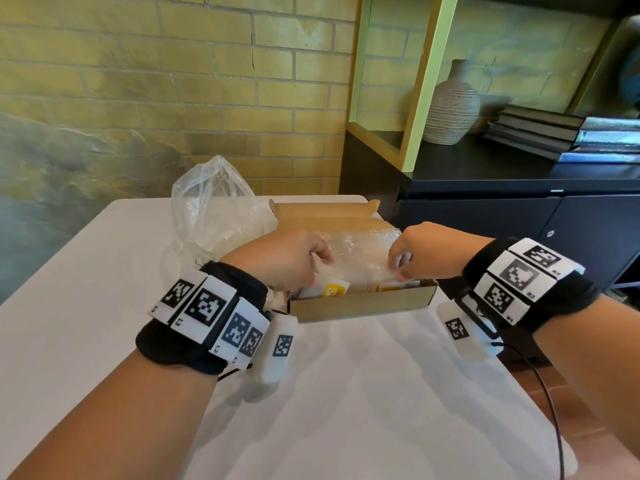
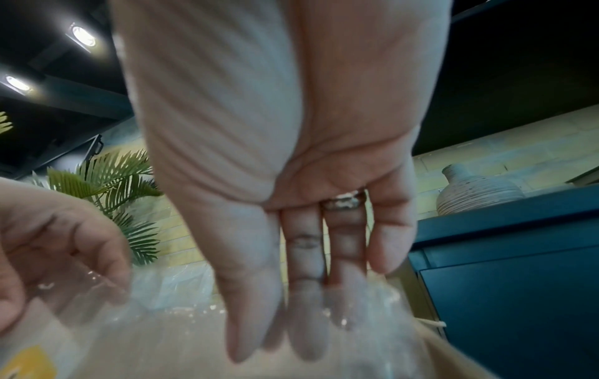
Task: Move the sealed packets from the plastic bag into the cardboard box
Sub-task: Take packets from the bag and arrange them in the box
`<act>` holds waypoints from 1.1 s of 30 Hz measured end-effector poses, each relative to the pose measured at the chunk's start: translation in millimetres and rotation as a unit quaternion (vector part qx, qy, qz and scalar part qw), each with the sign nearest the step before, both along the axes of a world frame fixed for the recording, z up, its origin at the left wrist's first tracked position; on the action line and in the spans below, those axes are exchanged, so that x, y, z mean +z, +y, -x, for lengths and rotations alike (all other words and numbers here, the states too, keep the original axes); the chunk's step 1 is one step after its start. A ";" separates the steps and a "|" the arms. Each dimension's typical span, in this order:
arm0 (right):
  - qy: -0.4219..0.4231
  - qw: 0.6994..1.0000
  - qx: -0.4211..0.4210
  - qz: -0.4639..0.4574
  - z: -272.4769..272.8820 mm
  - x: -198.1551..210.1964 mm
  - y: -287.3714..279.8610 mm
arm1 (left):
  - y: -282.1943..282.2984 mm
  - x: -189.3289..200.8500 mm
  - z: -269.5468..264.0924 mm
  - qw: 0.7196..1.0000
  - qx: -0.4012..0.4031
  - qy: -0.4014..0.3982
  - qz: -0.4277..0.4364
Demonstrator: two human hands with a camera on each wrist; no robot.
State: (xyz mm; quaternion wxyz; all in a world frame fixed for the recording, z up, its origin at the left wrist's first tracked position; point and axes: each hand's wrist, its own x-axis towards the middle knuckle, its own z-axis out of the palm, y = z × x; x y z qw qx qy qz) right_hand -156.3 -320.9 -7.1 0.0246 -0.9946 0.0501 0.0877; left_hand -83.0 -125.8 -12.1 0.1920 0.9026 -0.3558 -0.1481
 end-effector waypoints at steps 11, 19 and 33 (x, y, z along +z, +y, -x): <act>0.001 1.000 0.022 0.000 -8.6 0.5 10.6 | -3.2 -1.3 -0.5 0.997 0.012 -0.017 0.079; 0.014 1.000 0.009 0.002 -3.8 -2.2 7.9 | -3.4 -5.1 2.1 0.999 0.026 -0.013 0.041; 0.019 0.999 -0.012 0.027 1.9 -5.5 1.0 | -7.2 -1.6 5.0 1.000 0.019 -0.011 0.007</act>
